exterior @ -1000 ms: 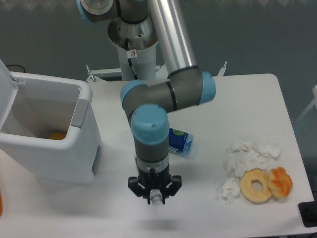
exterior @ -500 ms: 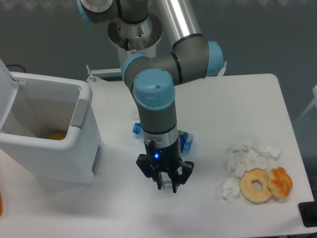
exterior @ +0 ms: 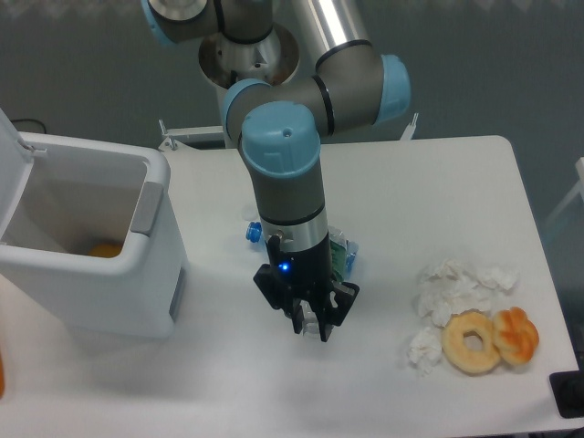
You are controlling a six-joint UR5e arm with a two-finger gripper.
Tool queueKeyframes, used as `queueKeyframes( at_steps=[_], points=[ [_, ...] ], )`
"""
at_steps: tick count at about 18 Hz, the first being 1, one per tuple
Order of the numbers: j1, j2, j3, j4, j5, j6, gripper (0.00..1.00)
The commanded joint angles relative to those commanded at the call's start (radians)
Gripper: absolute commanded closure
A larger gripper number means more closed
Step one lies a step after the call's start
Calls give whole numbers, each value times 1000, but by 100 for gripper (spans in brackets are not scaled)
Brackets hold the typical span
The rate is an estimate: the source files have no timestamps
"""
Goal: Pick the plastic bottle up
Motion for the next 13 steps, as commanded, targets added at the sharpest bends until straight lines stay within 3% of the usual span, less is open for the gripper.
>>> queueKeyframes(
  at_steps=[13],
  points=[
    [5, 14, -2, 2, -2, -9, 64]
  ],
)
